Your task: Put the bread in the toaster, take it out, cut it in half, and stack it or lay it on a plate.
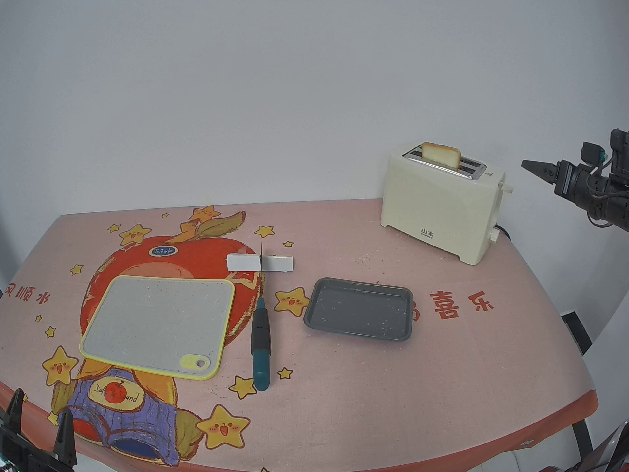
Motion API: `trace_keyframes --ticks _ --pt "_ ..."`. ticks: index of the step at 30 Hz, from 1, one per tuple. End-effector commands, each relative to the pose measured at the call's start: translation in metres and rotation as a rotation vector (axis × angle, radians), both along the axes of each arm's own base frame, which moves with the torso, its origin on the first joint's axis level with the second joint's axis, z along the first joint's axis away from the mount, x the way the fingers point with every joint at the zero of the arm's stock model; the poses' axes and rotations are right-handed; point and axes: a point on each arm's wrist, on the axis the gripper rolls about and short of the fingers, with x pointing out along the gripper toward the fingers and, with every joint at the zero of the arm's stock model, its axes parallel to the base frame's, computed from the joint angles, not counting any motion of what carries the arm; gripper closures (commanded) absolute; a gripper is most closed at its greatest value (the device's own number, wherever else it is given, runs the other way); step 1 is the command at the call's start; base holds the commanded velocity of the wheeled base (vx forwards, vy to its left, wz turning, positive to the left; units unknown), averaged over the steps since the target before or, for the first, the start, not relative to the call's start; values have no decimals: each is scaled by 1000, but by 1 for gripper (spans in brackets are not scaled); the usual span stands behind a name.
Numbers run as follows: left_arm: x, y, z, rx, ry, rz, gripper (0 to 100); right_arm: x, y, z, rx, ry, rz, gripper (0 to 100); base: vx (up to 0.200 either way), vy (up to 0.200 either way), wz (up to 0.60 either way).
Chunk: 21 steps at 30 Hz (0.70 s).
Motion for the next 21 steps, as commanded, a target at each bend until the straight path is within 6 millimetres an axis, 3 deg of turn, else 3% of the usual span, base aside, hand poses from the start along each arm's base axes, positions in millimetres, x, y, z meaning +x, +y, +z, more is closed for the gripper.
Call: trace_keyframes --ticks 1,4,5,9,17,21 --pt "0 0 -5 0 1 0 0 -11 -6 13 -1 -44 -23 0 0 0 0" --pt "0 0 -5 0 1 0 0 -1 -8 16 -3 -70 -27 0 0 0 0" --pt "0 0 -5 0 1 0 0 5 -9 13 -4 -76 -27 100 0 0 0" --pt "0 0 -5 0 1 0 0 15 -12 2 -11 -107 -34 100 0 0 0" --pt "0 0 -5 0 1 0 0 44 -16 -40 -126 -135 -15 100 0 0 0" --pt "0 0 -5 0 1 0 0 54 -17 -47 -130 -178 -7 100 0 0 0"
